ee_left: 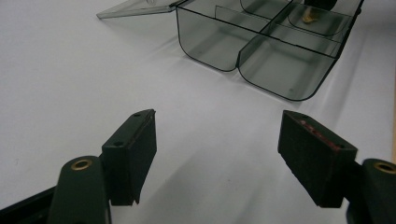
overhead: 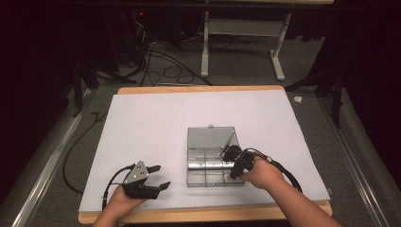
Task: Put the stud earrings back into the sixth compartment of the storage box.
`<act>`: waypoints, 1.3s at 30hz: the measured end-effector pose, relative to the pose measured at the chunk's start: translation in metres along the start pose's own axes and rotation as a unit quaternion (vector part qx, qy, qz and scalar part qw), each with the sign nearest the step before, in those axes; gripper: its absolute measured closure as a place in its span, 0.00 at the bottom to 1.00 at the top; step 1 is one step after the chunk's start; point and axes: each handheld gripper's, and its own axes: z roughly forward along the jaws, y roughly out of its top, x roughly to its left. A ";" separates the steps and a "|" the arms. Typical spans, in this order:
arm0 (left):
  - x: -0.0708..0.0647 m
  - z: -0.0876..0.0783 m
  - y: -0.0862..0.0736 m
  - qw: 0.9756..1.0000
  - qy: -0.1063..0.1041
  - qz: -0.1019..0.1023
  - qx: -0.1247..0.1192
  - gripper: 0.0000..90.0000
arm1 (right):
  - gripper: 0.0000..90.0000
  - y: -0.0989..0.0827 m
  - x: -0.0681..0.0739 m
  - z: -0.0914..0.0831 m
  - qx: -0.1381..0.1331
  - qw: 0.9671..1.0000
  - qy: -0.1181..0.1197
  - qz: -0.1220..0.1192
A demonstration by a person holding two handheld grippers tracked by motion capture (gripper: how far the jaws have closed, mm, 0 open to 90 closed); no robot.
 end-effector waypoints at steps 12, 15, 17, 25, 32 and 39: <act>0.000 0.000 0.000 1.000 0.000 0.000 0.001 0.32 | 0.90 -0.003 -0.001 -0.016 -0.014 1.000 0.000 0.006; 0.000 0.000 0.000 1.000 0.001 0.000 0.001 0.32 | 0.89 -0.004 -0.003 -0.023 -0.022 1.000 -0.001 0.009; 0.000 0.000 0.000 1.000 0.000 0.000 0.001 0.32 | 0.89 -0.005 -0.005 -0.028 -0.031 0.999 -0.001 0.009; 0.000 0.000 0.000 1.000 -0.001 -0.001 0.003 0.32 | 0.88 -0.018 -0.014 -0.046 -0.052 0.998 -0.012 0.029; 0.000 0.000 0.000 1.000 0.000 -0.001 0.002 0.32 | 0.88 -0.030 -0.024 -0.050 -0.059 0.996 -0.017 0.061; 0.001 0.000 0.000 1.000 -0.001 -0.002 0.003 0.32 | 0.83 -0.052 -0.041 -0.039 -0.071 0.993 -0.025 0.090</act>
